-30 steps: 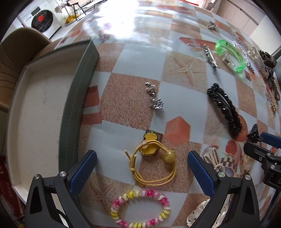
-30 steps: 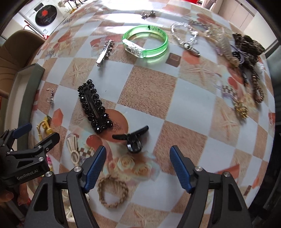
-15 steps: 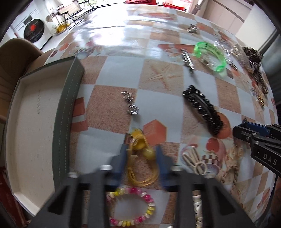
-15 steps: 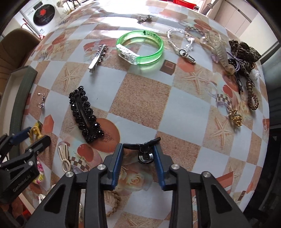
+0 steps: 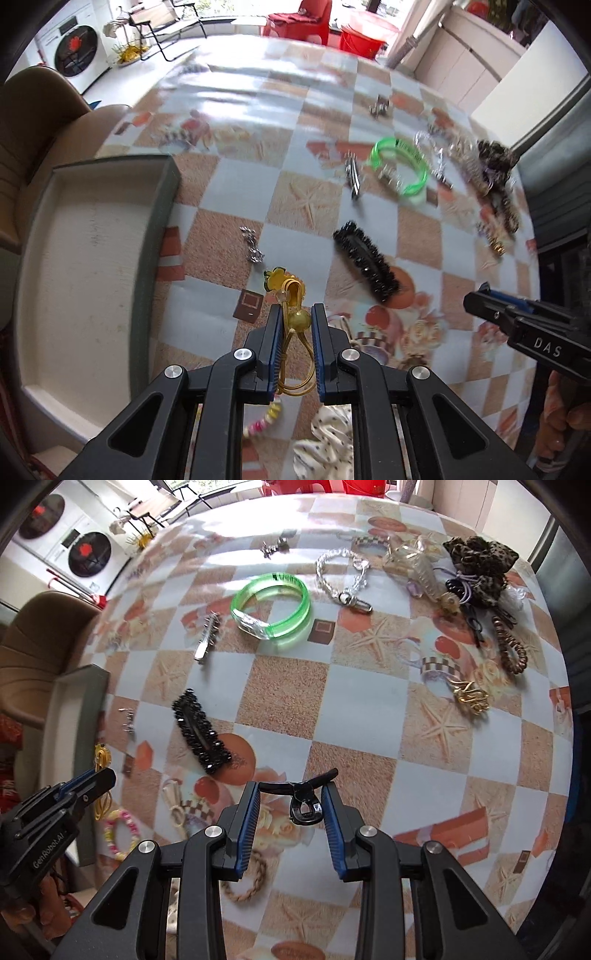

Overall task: Organize jewelry
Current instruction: 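Grasp the yellow cord hair tie with the left tool while the right tool grasps the black claw clip, then release the hair tie into the white tray with the left tool while the right tool drops the claw clip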

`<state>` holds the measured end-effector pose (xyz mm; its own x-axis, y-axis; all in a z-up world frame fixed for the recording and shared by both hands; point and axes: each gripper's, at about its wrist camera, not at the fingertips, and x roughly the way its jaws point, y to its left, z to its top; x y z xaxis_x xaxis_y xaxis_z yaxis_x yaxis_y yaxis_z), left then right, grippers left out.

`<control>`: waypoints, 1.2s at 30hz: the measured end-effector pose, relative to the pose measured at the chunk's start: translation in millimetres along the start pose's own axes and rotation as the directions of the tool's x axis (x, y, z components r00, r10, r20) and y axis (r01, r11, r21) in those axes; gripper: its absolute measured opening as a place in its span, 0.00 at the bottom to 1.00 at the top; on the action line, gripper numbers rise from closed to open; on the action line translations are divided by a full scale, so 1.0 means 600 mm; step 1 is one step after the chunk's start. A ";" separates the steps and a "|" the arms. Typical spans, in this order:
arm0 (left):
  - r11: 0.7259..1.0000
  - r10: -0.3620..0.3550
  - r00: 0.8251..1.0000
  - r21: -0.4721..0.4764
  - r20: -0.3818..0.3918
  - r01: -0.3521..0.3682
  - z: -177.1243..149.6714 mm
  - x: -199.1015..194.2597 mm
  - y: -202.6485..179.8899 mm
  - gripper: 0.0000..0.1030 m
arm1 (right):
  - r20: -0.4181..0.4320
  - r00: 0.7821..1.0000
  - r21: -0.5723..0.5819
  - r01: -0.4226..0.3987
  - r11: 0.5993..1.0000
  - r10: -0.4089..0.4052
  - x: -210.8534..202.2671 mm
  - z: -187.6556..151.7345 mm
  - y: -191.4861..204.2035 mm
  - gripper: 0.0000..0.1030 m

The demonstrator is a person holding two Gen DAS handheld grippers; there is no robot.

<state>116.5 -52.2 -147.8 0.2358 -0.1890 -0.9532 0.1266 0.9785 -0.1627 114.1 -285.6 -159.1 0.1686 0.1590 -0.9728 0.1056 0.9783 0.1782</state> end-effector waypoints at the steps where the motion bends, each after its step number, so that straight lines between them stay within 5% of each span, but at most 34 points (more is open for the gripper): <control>1: 1.000 0.002 1.000 -0.008 0.007 -0.002 -0.006 -0.015 0.009 0.18 | 0.001 1.000 -0.003 -0.008 1.000 0.008 -0.005 0.001 0.004 0.36; 10: 0.996 -0.010 0.997 -0.084 0.071 0.016 -0.025 -0.098 0.090 0.18 | 0.025 0.998 -0.064 -0.049 0.997 0.051 -0.065 -0.011 0.065 0.36; 19: 1.000 0.003 0.998 -0.023 0.059 -0.002 -0.005 -0.121 0.225 0.18 | 0.046 0.995 -0.084 -0.082 0.993 0.086 -0.043 0.016 0.236 0.36; 30: 0.986 0.097 0.994 -0.141 0.051 -0.089 0.040 -0.060 0.388 0.18 | 0.024 0.988 -0.149 -0.145 0.978 0.150 0.060 0.097 0.446 0.36; 36: 0.982 0.134 0.991 -0.139 0.025 -0.129 0.060 0.000 0.415 0.18 | -0.010 0.993 -0.149 -0.121 0.981 0.121 0.131 0.131 0.489 0.36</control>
<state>182.7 188.4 -179.2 0.2741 -0.0586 -0.9599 -0.0403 0.9966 -0.0723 235.2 3.4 -171.8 0.1704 0.2773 -0.9456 -0.0625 0.9607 0.2704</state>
